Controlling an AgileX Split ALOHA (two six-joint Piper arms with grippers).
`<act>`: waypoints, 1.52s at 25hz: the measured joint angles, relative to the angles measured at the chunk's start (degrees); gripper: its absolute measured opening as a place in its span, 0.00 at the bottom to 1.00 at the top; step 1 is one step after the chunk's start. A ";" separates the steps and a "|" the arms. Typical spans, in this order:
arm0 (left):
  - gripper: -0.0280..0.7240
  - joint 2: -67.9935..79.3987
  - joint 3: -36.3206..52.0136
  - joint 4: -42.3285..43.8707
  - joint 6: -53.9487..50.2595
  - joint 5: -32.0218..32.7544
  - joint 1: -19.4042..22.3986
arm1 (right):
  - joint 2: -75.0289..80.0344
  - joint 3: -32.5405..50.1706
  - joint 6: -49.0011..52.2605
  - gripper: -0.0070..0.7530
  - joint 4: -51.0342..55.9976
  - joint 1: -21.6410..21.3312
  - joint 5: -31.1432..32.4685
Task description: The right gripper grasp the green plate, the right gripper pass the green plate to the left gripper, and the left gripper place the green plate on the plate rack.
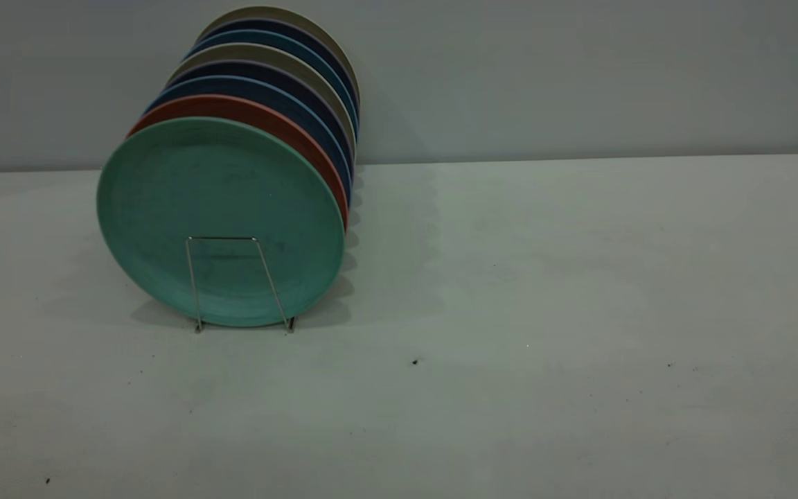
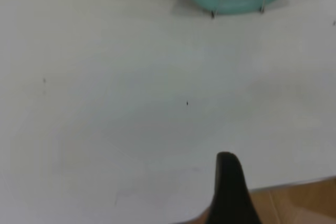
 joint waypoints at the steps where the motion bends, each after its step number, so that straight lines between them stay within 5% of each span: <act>1: 0.74 -0.28 0.00 0.00 0.00 0.07 0.00 | -1.34 0.00 0.00 0.68 0.00 -1.10 0.00; 8: 0.74 -0.53 0.00 0.00 0.00 0.07 0.00 | -6.43 0.00 0.00 0.68 0.05 -5.17 0.23; 38: 0.74 -0.53 0.00 -0.04 0.32 0.07 0.00 | -6.43 0.00 0.00 0.68 0.05 -5.17 0.23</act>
